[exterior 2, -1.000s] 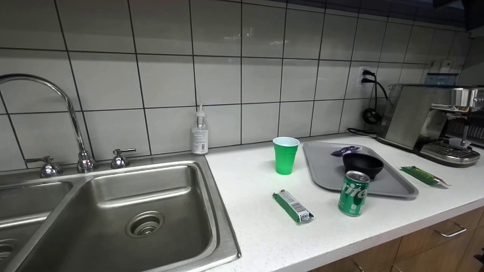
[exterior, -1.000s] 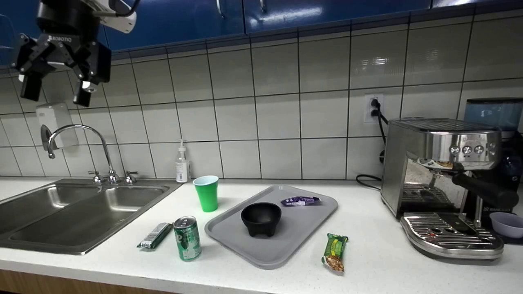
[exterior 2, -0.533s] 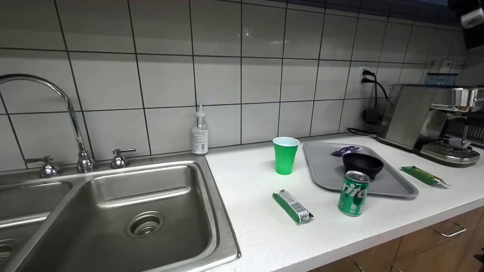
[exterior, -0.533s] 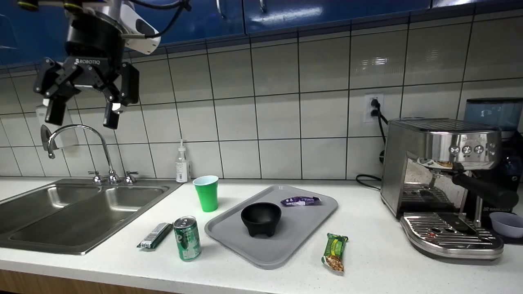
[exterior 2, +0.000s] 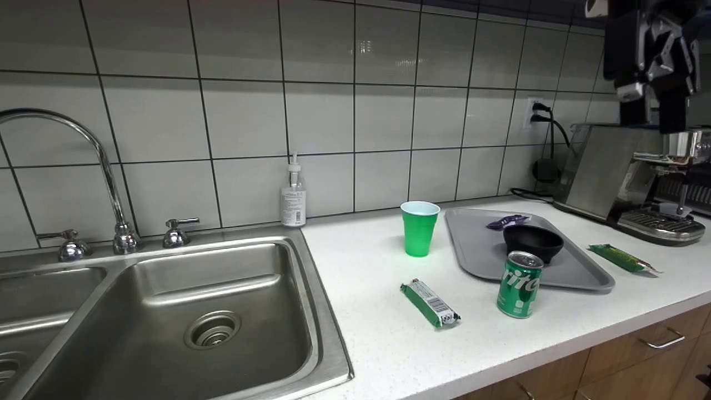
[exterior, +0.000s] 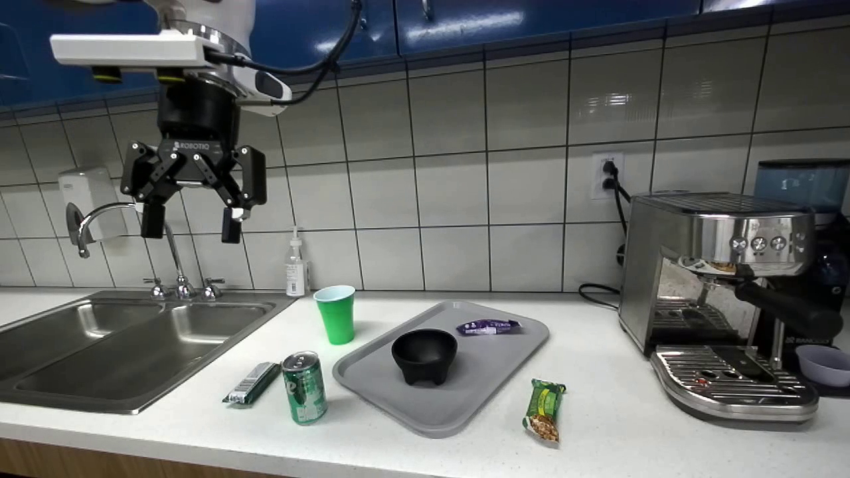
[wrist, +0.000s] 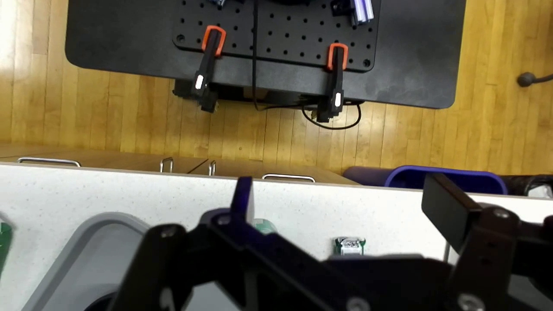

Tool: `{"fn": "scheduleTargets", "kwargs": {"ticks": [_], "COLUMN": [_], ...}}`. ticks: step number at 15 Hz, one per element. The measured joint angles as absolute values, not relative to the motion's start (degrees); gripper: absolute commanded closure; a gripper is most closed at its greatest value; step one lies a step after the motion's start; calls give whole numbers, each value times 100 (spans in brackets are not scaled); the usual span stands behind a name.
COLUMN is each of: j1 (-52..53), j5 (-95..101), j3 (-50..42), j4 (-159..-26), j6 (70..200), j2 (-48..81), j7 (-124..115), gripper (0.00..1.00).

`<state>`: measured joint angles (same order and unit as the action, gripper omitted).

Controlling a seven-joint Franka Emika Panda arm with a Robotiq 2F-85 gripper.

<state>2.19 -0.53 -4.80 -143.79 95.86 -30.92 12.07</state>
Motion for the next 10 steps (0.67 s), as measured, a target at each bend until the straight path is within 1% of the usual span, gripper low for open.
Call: {"fn": "scheduleTargets", "kwargs": {"ticks": [10], "j1": [-194], "j5": [39], "j3": [-818], "j4": [-14354], "j6": [11412], "j2": [-1922], "j7": [1230], "gripper": [0]}}
